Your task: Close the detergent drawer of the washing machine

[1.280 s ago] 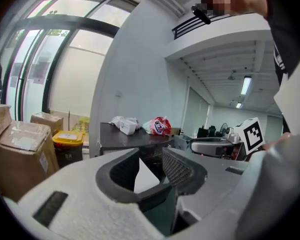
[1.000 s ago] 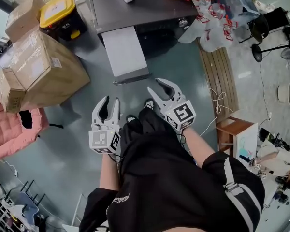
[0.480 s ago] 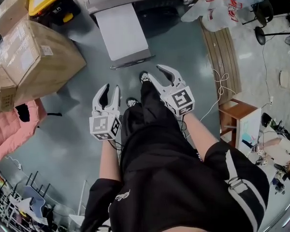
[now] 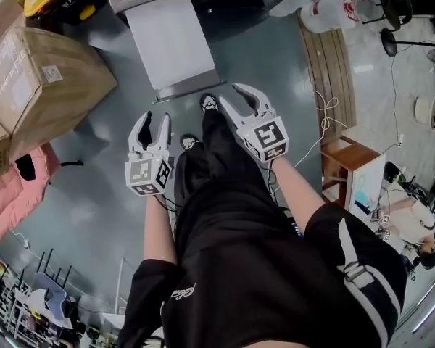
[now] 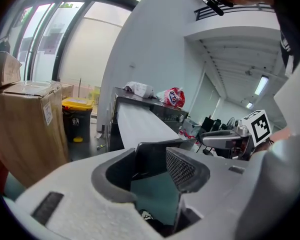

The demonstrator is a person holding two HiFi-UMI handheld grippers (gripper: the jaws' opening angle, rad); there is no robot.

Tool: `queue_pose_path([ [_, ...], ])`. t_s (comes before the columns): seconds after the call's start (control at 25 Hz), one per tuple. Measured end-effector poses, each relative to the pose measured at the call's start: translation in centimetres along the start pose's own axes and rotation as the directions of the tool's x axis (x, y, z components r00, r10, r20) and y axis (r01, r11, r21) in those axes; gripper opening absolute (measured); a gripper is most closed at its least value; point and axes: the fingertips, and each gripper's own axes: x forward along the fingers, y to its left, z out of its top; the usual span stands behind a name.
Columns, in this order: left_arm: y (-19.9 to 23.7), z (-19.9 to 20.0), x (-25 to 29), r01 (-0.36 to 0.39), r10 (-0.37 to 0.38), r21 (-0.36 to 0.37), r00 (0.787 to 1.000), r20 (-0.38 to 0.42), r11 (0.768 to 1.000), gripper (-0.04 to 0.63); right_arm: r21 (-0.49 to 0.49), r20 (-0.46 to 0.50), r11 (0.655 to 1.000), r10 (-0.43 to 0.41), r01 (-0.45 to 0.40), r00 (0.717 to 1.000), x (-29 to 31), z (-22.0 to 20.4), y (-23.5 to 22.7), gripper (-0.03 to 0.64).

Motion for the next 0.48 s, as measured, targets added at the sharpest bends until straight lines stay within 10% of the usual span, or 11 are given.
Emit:
queue_pose_path([
  [0.48,0.6,0.9,2.7,-0.017,0.017,-0.012,1.000,-0.023,1.000,0.212,-0.021,-0.028,0.997,0.073,-0.074,0.997,3.0,0.4,-0.1,0.176],
])
